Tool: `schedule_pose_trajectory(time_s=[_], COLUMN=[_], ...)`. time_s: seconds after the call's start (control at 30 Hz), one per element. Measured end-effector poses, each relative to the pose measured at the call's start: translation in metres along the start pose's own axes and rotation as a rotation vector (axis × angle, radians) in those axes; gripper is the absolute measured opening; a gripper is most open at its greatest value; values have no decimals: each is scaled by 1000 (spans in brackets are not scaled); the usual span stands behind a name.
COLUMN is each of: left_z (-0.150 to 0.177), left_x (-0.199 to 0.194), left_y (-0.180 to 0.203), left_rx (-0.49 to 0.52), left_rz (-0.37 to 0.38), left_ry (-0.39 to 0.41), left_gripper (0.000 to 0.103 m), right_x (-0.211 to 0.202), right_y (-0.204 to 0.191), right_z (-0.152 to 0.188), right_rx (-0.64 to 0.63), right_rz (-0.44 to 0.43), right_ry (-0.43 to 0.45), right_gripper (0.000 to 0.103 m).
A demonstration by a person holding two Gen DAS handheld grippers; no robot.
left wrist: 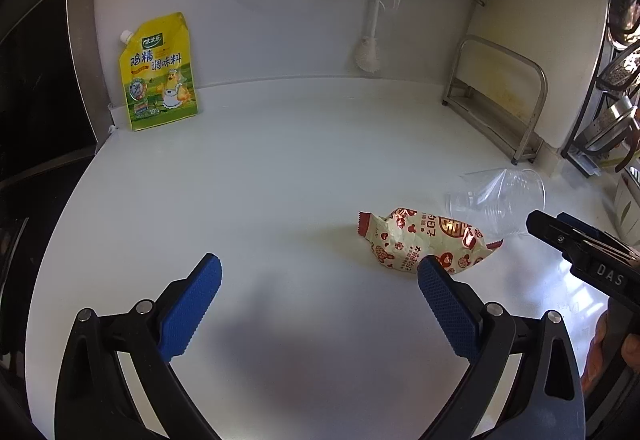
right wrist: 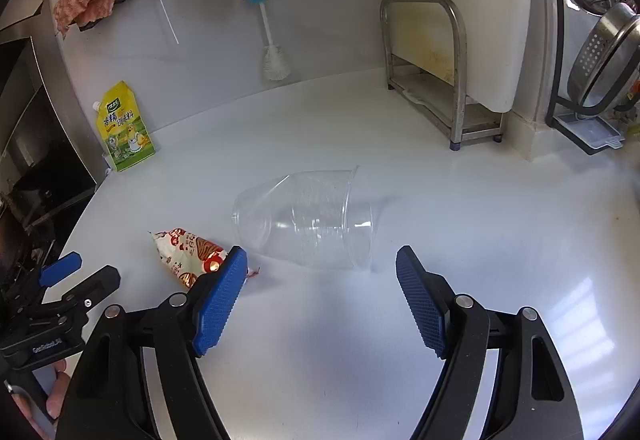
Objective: Collect trash
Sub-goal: 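Move both tools back toward the snack wrapper and plastic cup, then grasp the clear plastic cup rim with the right tool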
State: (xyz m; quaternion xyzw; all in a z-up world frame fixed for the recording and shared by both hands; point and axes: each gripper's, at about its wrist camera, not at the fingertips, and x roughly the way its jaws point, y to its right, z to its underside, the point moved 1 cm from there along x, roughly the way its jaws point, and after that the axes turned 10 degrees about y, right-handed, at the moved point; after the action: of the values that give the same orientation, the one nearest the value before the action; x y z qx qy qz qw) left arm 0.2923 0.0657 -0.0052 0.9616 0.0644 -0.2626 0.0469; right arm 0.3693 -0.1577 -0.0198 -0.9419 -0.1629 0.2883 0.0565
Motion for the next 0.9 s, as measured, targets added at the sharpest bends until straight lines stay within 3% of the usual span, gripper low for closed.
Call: schedule_pose_trajectory(time_s=[0.43,0.5,0.63,0.67,0.77,0.9], left_z=[7,7,7,7,7,7], left_x=[2,3,3,3,4,5], left_y=[14,15,17,17,18,19], left_rx=[42,45,55,58,62,60], left_rz=[10,7,4,6,6,0], left_ry=[-14,-14,-9,-10,-14,-12], left_gripper=[97,97,97,97,97,97], right_x=[33,34,34,34,30,16], right_y=[-1,-2,-4,-5,-8,-10], right_z=[-4,-4,-1,-1,0,1], right_rx=[-6,-14,-21,-28,-46,-58], right_rz=[-56,-63,-69,-69,-65,-41], right_ry=[-26,-30,-45,-47,-38,6], right_gripper=[73,59,44,31,6,4])
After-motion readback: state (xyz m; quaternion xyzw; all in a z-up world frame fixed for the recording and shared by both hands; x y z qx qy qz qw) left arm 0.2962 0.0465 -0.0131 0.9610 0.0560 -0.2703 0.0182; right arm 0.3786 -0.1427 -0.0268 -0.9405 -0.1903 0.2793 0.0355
